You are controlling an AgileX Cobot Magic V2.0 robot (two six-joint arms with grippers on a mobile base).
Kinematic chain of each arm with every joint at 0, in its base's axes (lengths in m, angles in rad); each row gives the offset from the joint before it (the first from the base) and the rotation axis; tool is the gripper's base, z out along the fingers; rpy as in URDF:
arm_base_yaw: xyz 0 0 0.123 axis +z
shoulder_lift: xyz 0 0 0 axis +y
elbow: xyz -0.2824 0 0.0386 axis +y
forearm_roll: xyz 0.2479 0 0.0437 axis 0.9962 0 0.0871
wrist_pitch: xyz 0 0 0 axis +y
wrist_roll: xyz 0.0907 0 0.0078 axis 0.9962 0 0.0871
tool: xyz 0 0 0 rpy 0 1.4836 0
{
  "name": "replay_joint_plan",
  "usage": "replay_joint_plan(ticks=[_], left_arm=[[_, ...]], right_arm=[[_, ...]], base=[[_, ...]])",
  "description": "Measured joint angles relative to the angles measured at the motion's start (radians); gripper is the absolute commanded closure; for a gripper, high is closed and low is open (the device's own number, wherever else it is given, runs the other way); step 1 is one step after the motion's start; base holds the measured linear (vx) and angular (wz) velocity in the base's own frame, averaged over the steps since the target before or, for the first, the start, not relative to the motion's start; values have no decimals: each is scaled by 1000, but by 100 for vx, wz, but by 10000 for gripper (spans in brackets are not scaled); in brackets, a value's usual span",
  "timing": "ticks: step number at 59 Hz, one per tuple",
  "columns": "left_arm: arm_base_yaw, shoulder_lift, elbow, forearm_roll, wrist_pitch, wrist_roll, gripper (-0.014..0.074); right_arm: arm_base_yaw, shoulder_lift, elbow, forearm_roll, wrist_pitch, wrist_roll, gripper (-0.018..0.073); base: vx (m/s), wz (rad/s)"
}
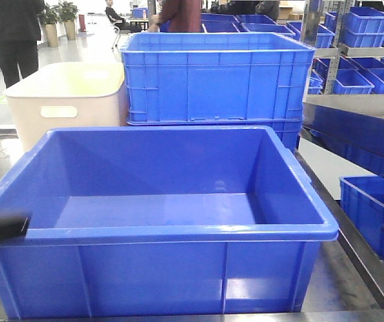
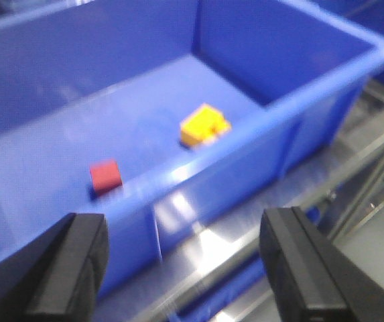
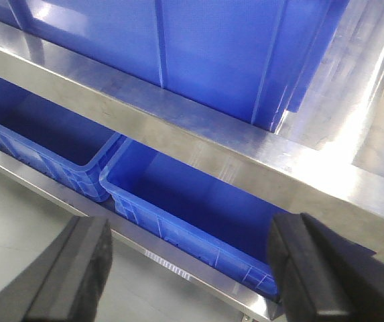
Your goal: Pick red and yellow blocks into blue bin
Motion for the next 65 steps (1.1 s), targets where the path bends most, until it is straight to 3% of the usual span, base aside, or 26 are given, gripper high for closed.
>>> replay_joint_plan(ticks=[15,24,39,48,65], left_arm=[[0,-262,296,0,-8,-1,4],[0,-351,409,12,-11,-41,4],[0,-381,465,175,-23,-205,24],[0,-381,465,189,-28,-229,122],[0,-381,471,193,-28,-233,408]], right_arm=[[0,0,0,0,0,0,32],[0,0,0,0,0,0,32],[0,0,0,0,0,0,55],[0,0,0,0,1,0,179],[0,0,0,0,5,0,498]], base=[[0,0],[0,0],[0,0],[0,0],[0,0]])
